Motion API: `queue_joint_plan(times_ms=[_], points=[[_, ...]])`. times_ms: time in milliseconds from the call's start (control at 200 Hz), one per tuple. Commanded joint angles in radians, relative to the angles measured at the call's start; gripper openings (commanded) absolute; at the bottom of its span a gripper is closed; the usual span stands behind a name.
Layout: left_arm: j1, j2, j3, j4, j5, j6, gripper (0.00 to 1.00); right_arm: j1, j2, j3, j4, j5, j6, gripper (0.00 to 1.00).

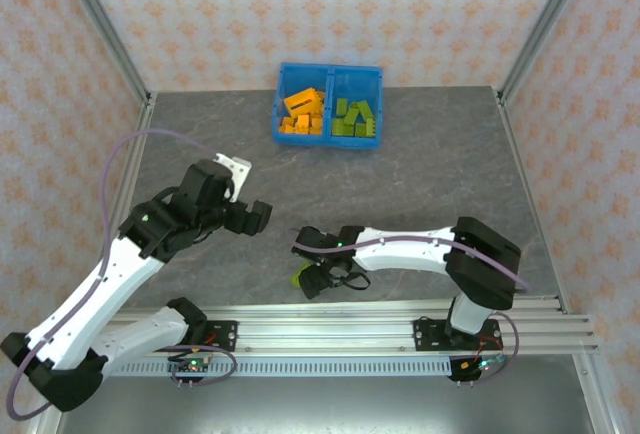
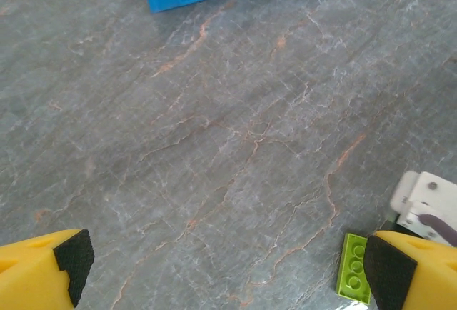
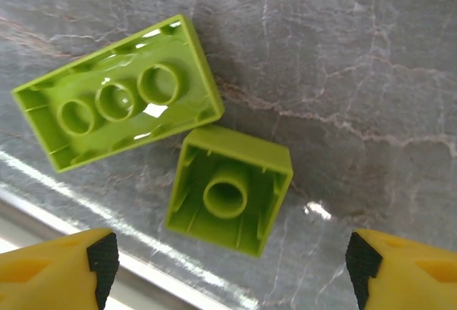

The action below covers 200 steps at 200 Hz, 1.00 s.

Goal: Sort the legos into containers by color

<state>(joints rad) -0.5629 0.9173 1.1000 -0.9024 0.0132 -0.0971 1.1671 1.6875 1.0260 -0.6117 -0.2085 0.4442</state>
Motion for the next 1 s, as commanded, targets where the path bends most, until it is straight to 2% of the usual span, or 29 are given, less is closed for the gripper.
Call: queue_joint_plan(times_ms=[0,70,205,380,566,686,811,931,996], points=[[0.0,-0.01,-0.037,-0.007,-0.031,-0.027,1.0,0.008,0.016,0.022,0.056,0.05,0.008,0.77],[0.001,0.002,-0.047,-0.003,-0.03,-0.027,1.0,0.007,0.028,0.01,0.09,0.04,0.016,0.71],[0.001,0.066,-0.018,-0.036,-0.013,-0.026,1.0,0.008,0.058,0.006,0.112,0.038,0.041,0.54],[0.001,0.114,0.014,-0.047,0.015,-0.009,1.0,0.006,0.049,0.01,0.09,0.093,0.059,0.41],[0.0,0.057,-0.031,0.026,0.093,0.01,1.0,-0.019,-0.099,-0.035,0.073,0.149,0.086,0.32],[0.001,-0.003,-0.067,0.079,0.174,0.041,1.0,-0.104,-0.266,-0.077,0.07,0.167,0.089,0.3],[0.0,-0.051,-0.088,0.136,0.374,0.087,1.0,-0.244,-0.401,-0.072,0.08,0.134,0.042,0.3],[-0.003,-0.07,-0.107,0.19,0.586,0.123,1.0,-0.405,-0.434,-0.019,0.127,0.015,-0.006,0.29],[-0.009,-0.075,-0.116,0.206,0.65,0.142,1.0,-0.471,-0.408,0.028,0.147,-0.041,-0.027,0.29]])
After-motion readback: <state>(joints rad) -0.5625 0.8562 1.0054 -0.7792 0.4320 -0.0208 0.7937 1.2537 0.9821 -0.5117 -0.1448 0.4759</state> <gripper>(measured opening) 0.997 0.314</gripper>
